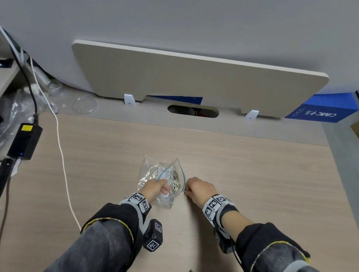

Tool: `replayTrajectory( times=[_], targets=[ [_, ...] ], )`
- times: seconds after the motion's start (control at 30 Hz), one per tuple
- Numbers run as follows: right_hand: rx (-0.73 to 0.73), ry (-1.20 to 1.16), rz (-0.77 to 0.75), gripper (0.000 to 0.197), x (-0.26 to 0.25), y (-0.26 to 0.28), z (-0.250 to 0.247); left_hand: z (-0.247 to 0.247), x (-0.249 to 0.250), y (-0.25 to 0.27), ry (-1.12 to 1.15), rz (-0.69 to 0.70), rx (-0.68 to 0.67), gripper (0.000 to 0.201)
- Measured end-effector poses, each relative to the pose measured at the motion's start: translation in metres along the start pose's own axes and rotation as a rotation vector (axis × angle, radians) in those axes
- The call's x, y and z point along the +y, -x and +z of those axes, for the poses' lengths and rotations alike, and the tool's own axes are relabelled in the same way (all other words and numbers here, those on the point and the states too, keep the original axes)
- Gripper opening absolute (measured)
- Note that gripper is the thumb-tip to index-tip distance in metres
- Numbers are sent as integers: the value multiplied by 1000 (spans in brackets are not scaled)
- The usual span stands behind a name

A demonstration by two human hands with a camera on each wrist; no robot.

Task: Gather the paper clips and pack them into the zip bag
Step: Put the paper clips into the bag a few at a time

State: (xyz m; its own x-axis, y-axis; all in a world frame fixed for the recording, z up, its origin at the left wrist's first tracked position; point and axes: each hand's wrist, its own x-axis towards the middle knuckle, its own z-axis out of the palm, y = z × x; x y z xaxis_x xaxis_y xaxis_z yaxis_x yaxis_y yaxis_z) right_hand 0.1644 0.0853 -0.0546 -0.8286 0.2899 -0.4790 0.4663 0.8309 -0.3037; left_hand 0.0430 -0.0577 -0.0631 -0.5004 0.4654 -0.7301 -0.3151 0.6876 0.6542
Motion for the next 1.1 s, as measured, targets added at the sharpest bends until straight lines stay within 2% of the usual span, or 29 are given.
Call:
replayTrajectory(
  times=[0.17,0.3,0.47,0.67,0.8,0.87,0.97,1.03,1.1],
  targets=[
    [71,16,17,15,-2,-3,2,0,-3,-3,17,6,3,42],
    [99,-12,82,33,-2,-6,3,0,-3,-3,8,3,0,41],
    [74,-31,98,16,-5,-8,5,0,-4,-5,8,8,0,42],
    [-10,70,114,28,-10,-5,10,1,-4,-5,0,17,7,42],
    [-56,60,138,27,-10,2,11,0,-6,-7,2,24,3,42],
    [-40,-137,225,18,-6,4,9,0,-5,-7,0,21,0,42],
    [0,-660,374,14,1,8,2,-1,-4,-5,-7,20,3,42],
    [12,-895,380,17,2,12,-11,0,-4,-4,-15,24,-5,42],
    [11,-1046,320,21,-5,14,-29,0,-4,-4,-6,18,-9,42]
  ],
)
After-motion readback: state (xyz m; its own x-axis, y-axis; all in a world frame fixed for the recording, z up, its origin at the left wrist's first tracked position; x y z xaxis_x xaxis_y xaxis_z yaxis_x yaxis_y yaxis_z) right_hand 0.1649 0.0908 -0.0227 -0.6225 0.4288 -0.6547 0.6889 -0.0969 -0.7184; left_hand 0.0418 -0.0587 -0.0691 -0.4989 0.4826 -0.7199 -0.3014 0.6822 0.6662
